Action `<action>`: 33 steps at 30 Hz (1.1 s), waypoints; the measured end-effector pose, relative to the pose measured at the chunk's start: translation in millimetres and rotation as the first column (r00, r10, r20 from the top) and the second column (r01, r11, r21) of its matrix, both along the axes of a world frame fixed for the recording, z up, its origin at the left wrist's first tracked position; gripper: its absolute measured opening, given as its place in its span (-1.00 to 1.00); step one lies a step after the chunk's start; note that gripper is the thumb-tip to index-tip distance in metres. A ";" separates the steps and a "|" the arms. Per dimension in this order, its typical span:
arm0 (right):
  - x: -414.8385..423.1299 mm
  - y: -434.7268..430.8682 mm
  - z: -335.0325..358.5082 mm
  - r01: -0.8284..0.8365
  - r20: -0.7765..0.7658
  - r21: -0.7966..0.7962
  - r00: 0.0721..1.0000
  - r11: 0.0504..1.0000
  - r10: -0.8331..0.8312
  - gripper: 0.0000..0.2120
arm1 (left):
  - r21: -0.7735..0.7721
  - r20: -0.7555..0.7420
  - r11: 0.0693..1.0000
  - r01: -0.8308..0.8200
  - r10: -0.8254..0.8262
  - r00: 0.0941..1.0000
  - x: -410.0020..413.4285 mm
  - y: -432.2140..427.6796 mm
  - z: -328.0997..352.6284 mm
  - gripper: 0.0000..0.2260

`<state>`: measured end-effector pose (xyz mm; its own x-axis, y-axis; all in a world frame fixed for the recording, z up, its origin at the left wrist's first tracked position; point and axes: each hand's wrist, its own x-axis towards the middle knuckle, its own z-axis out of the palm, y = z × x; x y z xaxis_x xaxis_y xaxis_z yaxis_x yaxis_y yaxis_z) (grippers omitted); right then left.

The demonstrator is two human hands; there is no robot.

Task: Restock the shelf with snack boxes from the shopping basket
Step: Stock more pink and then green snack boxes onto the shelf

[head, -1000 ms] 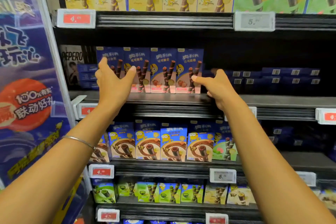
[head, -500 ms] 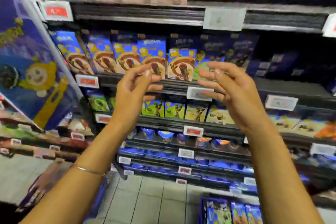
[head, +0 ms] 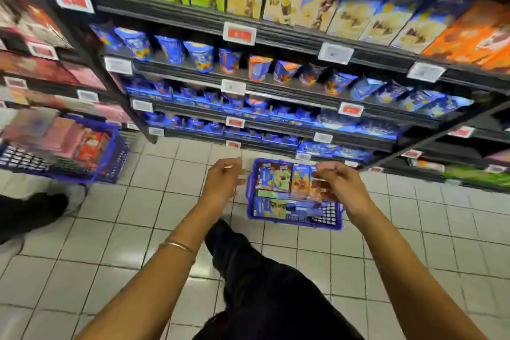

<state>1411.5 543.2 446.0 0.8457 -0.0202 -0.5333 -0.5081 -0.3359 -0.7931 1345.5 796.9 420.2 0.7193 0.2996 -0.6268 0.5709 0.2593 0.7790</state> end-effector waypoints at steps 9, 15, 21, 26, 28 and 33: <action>-39.1 -93.6 -100.8 -0.140 -0.129 -0.253 0.985 0.957 0.110 -0.88 | -0.008 -0.193 1.000 -0.006 0.004 0.981 -74.7 -118.3 -69.2 -0.90; -39.1 -139.5 -191.8 -0.270 -0.183 -0.320 0.958 0.908 0.220 -0.90 | -0.040 -0.256 0.999 0.034 -0.043 0.966 -68.5 -197.0 -124.7 -0.87; -18.0 -174.4 -313.2 -0.297 -0.253 -0.360 0.944 0.884 0.213 -0.77 | -0.090 -0.319 0.996 0.011 -0.040 0.947 -36.7 -244.1 -228.6 -0.87; 21.2 -188.0 -436.6 -0.356 -0.212 -0.406 0.933 0.842 0.292 -0.88 | -0.106 -0.324 0.993 0.057 -0.089 0.942 9.2 -251.8 -348.6 -0.82; 44.3 -191.1 -487.0 -0.425 -0.220 -0.391 0.905 0.817 0.365 -0.81 | -0.128 -0.296 0.989 0.077 -0.112 0.949 33.9 -254.8 -391.0 -0.79; 76.3 -204.5 -588.5 -0.674 -0.438 -0.555 0.736 0.489 0.517 -0.31 | -0.260 -0.230 0.950 0.173 -0.235 0.944 69.1 -270.4 -475.6 -0.56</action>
<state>1487.8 338.7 -142.5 0.6745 0.0526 -0.7364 -0.0897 -0.9842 -0.1525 1414.6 526.5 -55.3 0.5561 -0.0137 -0.8310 0.8017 0.2728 0.5319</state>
